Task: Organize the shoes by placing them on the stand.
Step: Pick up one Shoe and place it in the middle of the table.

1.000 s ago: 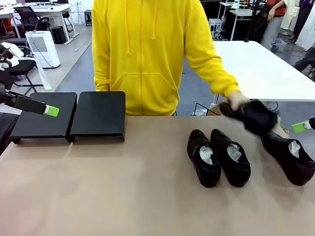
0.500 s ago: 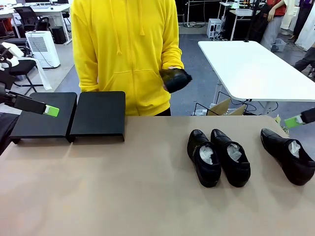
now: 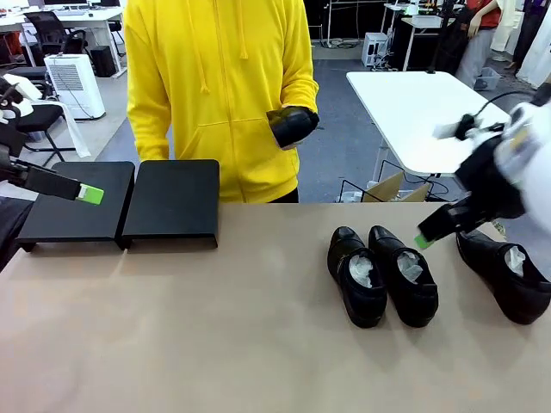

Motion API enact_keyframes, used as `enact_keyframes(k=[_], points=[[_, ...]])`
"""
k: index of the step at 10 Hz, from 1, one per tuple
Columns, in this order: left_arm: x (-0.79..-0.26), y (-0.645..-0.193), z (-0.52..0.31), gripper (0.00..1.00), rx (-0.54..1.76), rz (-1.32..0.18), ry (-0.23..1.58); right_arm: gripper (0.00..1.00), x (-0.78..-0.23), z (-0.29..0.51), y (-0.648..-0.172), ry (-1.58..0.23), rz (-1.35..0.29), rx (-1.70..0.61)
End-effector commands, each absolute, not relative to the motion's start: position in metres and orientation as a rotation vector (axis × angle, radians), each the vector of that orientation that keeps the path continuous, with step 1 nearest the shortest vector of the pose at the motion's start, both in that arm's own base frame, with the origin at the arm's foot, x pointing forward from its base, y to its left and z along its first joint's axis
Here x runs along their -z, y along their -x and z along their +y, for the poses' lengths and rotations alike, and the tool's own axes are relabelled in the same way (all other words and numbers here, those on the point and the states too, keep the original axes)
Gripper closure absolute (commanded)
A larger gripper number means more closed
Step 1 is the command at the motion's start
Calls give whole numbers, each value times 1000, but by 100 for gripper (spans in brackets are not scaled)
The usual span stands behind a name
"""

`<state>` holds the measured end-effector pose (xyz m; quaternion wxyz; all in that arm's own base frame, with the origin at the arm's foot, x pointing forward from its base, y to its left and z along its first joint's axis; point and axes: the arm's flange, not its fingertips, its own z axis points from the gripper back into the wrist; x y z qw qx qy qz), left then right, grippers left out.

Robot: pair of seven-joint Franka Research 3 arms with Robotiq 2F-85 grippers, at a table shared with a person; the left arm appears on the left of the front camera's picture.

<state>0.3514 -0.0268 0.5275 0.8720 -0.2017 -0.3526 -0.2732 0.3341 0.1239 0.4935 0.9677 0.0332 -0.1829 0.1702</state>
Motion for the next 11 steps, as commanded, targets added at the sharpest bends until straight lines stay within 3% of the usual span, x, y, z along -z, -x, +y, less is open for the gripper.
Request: enact_keyframes(k=[1,4,5,7,8,11], points=[[-527,-352,-24,0,586,-740,433,0,-482,143,-358,38,-279,-284],[-527,-352,-24,0,586,-740,433,0,-456,156,-370,10,-200,-262],[-527,-352,-24,0,586,-740,433,11,-455,154,-373,4,-219,-268],[-527,-352,-24,0,586,-740,433,46,-458,151,-374,4,-213,-243],[-527,-352,-24,0,586,-740,433,57,-459,150,-374,6,-213,-232],[-527,-352,-24,0,586,-740,433,57,-457,158,-378,6,-205,-162]])
